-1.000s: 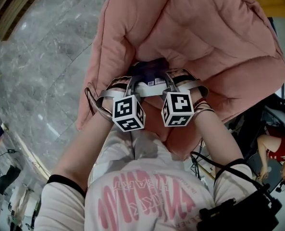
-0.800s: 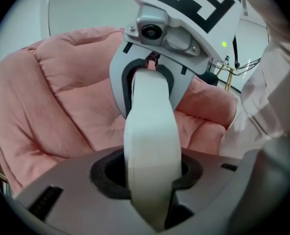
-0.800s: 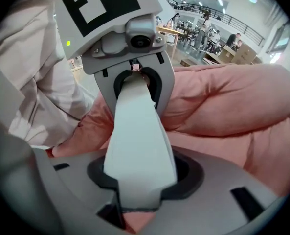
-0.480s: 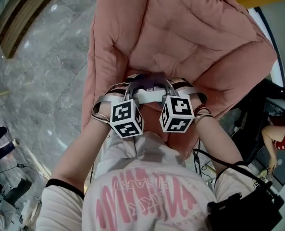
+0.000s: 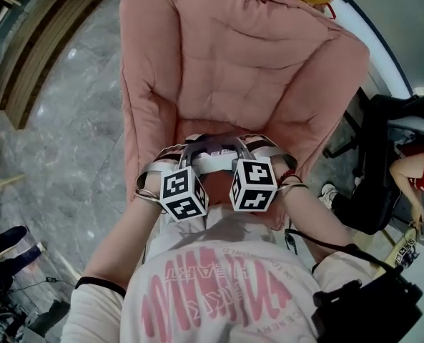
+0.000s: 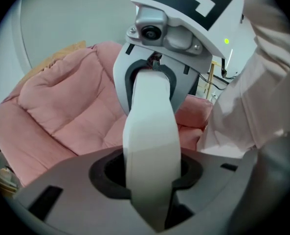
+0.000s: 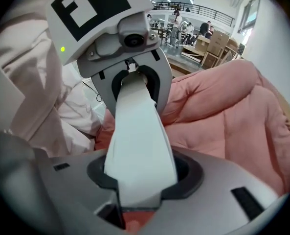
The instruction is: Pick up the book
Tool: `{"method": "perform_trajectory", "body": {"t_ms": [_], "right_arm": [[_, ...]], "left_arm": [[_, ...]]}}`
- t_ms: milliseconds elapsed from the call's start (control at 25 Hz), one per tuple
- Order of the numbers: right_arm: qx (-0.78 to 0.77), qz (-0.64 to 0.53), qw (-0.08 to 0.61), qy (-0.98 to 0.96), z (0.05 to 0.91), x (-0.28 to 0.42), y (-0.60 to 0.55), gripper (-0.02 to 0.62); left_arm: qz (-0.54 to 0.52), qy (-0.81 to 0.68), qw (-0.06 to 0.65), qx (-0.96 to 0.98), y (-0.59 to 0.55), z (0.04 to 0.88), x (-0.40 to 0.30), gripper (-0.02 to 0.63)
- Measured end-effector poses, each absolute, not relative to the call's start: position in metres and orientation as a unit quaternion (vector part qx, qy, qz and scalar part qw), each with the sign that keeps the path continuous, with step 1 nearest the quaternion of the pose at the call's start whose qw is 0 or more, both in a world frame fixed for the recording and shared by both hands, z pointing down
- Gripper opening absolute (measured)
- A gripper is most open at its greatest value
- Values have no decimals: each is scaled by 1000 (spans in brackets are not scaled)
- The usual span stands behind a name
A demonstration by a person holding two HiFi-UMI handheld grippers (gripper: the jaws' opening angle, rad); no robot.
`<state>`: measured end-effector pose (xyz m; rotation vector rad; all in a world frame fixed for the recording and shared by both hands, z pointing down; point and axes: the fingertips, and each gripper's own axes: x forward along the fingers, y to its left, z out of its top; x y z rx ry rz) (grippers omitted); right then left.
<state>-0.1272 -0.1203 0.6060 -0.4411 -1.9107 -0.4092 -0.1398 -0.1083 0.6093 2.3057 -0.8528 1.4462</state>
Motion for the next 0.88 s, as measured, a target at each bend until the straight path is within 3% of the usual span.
{"method": "perform_trajectory", "body": {"t_ms": [240, 880], "right_arm": [[-147, -120, 540, -820, 591, -113, -90, 196], [-122, 39, 541, -831, 582, -86, -52, 198]], "left_arm": [[514, -233, 131, 815, -79, 593, -127, 179], [532, -80, 180, 824, -41, 583, -101, 179]]}}
